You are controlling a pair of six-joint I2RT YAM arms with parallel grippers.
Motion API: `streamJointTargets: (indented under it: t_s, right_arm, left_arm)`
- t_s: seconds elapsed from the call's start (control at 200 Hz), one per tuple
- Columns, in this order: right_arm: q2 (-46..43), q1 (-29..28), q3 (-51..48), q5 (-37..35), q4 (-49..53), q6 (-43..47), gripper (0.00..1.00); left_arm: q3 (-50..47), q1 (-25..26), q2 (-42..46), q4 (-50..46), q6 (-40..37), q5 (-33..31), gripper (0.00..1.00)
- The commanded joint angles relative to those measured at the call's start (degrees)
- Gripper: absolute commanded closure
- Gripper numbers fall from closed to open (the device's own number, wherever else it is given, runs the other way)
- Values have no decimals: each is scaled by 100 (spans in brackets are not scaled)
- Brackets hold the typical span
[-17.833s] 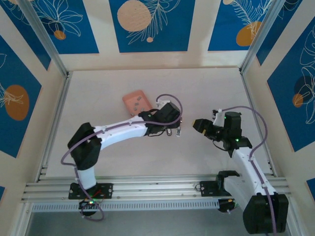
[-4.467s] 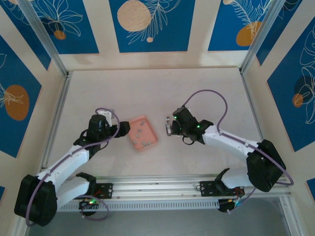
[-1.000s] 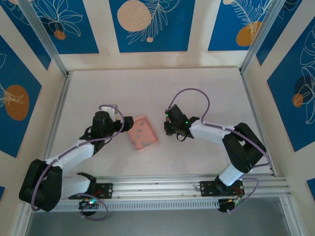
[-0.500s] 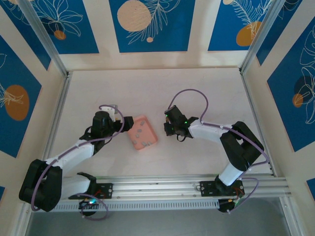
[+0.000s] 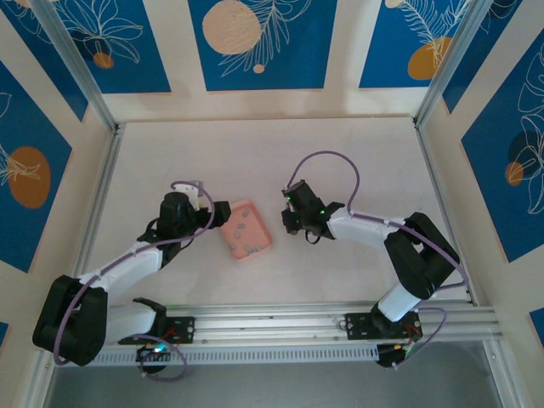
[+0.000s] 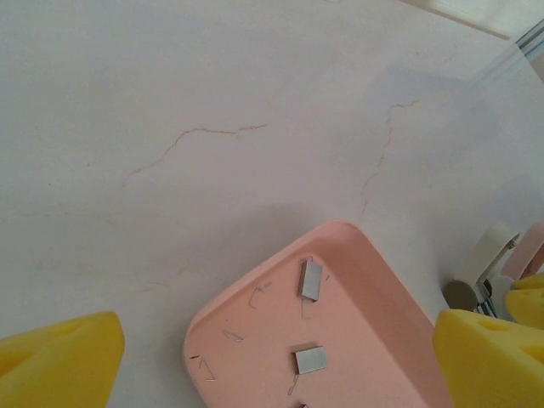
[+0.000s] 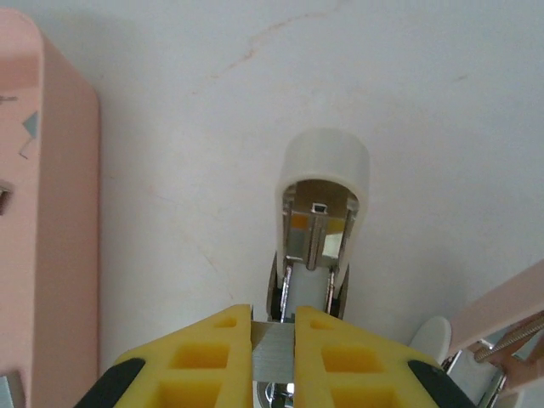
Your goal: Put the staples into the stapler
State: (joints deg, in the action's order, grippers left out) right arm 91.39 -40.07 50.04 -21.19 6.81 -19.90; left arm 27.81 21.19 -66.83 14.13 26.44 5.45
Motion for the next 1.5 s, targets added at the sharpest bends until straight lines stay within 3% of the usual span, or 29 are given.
streamJointTargets:
  t_s: [0.0, 1.496]
  right_arm:
    - [-170, -36, -160, -74, -235, 217, 84]
    - [221, -62, -282, -273, 88, -139, 84]
  left_arm:
    - [93, 44, 117, 24, -51, 35, 7]
    - [116, 44, 144, -28, -42, 52, 7]
